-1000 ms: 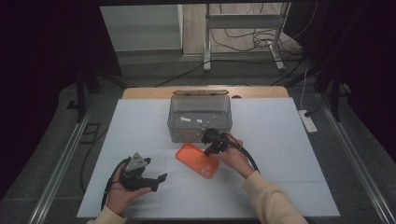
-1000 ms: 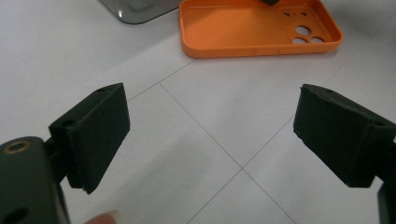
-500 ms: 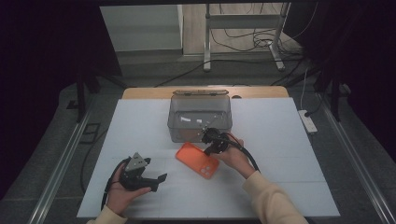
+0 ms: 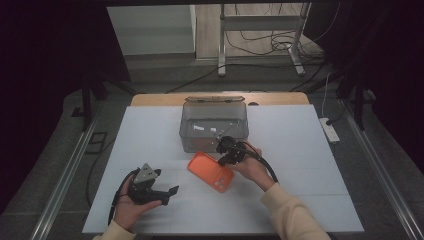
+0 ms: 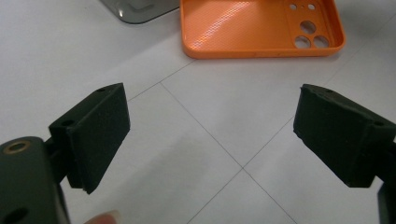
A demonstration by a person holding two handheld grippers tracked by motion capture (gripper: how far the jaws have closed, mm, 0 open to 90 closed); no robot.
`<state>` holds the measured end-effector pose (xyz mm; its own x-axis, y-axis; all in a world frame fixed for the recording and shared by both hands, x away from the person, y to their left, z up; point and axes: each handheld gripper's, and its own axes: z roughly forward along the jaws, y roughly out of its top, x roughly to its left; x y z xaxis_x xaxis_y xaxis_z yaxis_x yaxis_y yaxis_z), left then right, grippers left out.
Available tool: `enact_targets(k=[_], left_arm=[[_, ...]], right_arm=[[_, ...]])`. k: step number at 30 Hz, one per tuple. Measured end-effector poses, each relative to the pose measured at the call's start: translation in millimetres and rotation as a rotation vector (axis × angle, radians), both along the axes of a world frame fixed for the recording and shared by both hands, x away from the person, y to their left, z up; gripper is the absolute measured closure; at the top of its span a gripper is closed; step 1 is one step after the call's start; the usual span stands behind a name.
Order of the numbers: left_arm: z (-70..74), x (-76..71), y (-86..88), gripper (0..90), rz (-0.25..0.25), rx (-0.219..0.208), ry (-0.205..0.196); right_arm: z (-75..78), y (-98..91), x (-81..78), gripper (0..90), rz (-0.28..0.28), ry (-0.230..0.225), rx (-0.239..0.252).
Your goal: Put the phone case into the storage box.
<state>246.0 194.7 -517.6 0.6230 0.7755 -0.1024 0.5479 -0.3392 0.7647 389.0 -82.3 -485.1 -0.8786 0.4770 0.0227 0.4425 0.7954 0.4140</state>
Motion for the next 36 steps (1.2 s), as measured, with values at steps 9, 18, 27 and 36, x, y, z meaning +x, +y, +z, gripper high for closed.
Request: enact_targets(k=[9,18,27,36], left_arm=[[-0.3,0.2,0.2,11.0,0.0,-0.001,0.001],[-1.1,1.0,1.1,11.0,0.004,0.001,0.005],[-1.3,1.0,1.4,11.0,0.004,0.001,0.005],[-2.5,1.5,1.1,11.0,0.002,0.002,0.013]], right_arm=[[8.4,-1.6,-2.9,89.4,0.016,-0.014,0.014],[17.8,-4.9,-5.8,89.5,0.02,-0.029,0.032],[30.6,-6.1,-11.6,89.5,0.047,-0.056,0.06],[42.0,-10.9,-14.8,89.5,0.052,-0.075,0.087]])
